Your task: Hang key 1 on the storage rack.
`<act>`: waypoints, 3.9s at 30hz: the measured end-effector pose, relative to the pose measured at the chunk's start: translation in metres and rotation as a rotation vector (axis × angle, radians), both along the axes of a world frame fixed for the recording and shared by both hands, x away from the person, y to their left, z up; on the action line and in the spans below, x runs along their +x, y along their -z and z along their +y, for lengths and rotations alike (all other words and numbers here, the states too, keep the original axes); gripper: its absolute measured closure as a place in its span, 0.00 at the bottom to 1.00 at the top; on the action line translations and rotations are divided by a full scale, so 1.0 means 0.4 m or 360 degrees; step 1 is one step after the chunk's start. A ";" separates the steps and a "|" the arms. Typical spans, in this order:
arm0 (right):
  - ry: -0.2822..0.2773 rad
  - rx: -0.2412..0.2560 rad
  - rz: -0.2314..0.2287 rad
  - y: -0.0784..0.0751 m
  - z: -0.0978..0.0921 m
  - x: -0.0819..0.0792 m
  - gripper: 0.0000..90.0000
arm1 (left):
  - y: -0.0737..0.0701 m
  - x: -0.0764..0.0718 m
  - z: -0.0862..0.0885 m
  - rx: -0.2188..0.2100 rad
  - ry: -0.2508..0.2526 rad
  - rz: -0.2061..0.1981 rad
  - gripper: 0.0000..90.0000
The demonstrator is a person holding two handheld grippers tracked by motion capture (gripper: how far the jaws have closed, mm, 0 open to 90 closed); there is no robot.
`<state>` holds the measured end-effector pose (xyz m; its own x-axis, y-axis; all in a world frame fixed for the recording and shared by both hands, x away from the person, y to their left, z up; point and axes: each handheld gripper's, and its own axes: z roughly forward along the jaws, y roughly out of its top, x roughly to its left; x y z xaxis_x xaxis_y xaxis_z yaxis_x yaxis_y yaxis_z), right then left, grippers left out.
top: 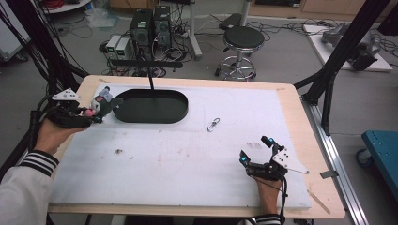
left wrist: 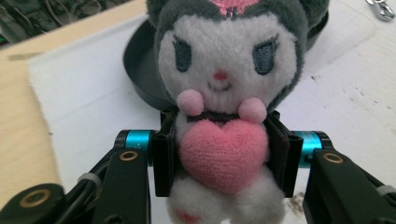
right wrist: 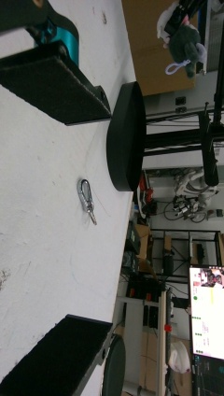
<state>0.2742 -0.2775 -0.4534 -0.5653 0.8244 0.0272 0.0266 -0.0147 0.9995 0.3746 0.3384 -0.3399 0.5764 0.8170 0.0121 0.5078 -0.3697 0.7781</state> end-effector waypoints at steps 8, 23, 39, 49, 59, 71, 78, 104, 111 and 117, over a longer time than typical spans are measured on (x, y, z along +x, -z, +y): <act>0.0000 0.0002 0.0005 0.000 0.001 -0.001 0.01 | -0.047 0.008 -0.011 -0.0083 -0.0042 -0.0086 0.60; -0.0004 0.0009 0.0021 0.000 0.001 -0.003 0.01 | -0.104 0.054 -0.033 -0.0073 -0.0169 -0.0154 0.60; -0.0004 0.0006 0.0009 0.000 0.000 -0.001 0.01 | -0.123 0.109 -0.043 -0.0040 -0.0276 -0.0141 0.60; -0.0003 0.0005 0.0011 0.000 0.000 -0.001 0.01 | -0.136 0.143 -0.054 -0.0064 -0.0306 -0.0146 0.60; -0.0006 0.0006 0.0010 0.000 -0.001 0.000 0.01 | -0.121 0.164 -0.057 -0.0071 -0.0341 -0.0122 0.60; -0.0004 0.0003 0.0003 0.000 -0.001 0.000 0.01 | -0.147 0.183 -0.077 -0.0044 -0.0338 -0.0151 0.60; -0.0006 0.0004 0.0005 0.000 -0.001 0.000 0.01 | -0.142 0.190 -0.087 -0.0043 -0.0338 -0.0138 0.60; -0.0005 0.0003 0.0005 0.000 -0.001 0.000 0.01 | -0.070 0.191 -0.158 -0.0038 -0.0278 -0.0055 0.59; -0.0007 0.0004 0.0004 0.000 -0.001 0.000 0.01 | -0.061 0.195 -0.162 -0.0017 -0.0274 -0.0044 0.59; -0.0006 0.0005 0.0008 0.000 -0.001 0.000 0.01 | -0.041 0.194 -0.167 0.0001 -0.0253 -0.0019 0.59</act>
